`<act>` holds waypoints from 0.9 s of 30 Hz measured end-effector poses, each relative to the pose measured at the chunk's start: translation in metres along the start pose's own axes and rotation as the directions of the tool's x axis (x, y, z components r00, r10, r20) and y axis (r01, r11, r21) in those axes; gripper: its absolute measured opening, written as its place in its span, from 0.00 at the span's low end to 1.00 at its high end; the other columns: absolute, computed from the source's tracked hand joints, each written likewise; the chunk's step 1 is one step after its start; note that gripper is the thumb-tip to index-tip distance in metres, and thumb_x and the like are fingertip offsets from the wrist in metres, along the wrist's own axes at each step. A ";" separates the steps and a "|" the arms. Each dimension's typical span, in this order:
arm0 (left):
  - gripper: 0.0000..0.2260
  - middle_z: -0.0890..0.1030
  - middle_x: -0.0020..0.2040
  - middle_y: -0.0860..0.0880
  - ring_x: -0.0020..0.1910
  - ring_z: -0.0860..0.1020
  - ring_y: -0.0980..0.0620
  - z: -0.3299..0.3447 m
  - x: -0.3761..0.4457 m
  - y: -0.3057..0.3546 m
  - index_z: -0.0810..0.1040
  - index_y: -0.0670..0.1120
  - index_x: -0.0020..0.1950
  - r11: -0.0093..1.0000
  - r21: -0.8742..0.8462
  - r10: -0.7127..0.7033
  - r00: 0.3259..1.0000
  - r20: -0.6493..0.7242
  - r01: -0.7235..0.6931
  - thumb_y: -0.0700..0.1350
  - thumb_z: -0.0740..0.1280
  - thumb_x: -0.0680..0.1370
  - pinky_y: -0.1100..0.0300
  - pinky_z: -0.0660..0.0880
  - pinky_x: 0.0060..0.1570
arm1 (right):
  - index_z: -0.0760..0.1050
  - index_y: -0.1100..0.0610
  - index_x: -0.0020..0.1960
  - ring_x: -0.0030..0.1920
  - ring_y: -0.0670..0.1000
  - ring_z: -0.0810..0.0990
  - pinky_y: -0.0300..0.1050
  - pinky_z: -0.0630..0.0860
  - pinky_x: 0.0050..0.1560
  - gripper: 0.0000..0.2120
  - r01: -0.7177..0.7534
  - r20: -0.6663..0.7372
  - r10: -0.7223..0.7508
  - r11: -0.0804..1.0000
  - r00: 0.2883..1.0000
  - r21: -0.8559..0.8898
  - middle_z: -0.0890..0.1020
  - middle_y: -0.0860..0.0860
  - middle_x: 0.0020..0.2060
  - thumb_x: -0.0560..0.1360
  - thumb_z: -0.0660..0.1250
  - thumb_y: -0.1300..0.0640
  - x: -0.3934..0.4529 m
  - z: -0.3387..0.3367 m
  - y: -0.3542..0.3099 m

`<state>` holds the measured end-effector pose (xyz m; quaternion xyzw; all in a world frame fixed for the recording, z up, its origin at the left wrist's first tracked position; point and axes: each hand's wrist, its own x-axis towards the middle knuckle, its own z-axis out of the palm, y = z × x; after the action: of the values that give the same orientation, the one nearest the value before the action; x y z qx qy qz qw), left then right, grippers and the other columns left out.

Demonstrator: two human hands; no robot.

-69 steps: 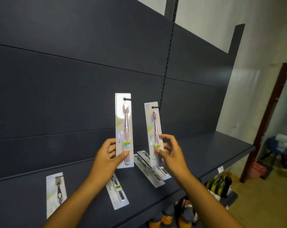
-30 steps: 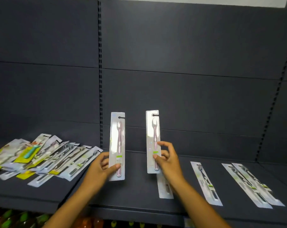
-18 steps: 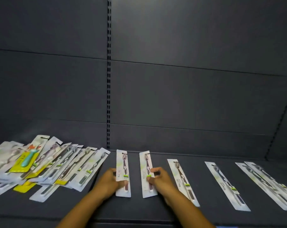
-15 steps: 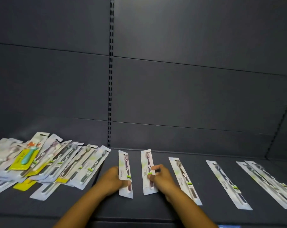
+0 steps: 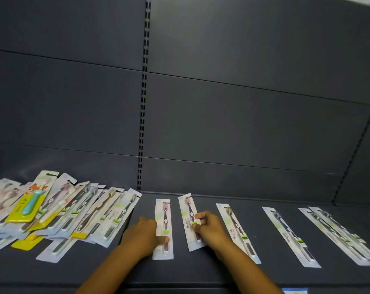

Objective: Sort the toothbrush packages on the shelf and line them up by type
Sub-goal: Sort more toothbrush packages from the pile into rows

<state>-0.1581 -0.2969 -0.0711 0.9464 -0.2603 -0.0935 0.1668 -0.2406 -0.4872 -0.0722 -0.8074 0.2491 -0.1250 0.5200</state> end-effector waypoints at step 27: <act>0.20 0.73 0.64 0.50 0.61 0.73 0.48 -0.068 -0.080 -0.033 0.71 0.52 0.66 0.975 0.219 0.090 0.959 -0.270 -0.030 0.58 0.65 0.77 0.53 0.74 0.56 | 0.66 0.53 0.72 0.69 0.56 0.69 0.49 0.70 0.67 0.28 0.312 0.183 -0.261 0.647 0.948 -0.696 0.68 0.52 0.70 0.76 0.67 0.45 -0.032 -0.006 -0.044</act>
<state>-0.1925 -0.2099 -0.0130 0.9541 -0.2716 0.0738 0.1021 -0.2586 -0.4598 -0.0279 -0.9782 0.1297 -0.0719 0.1455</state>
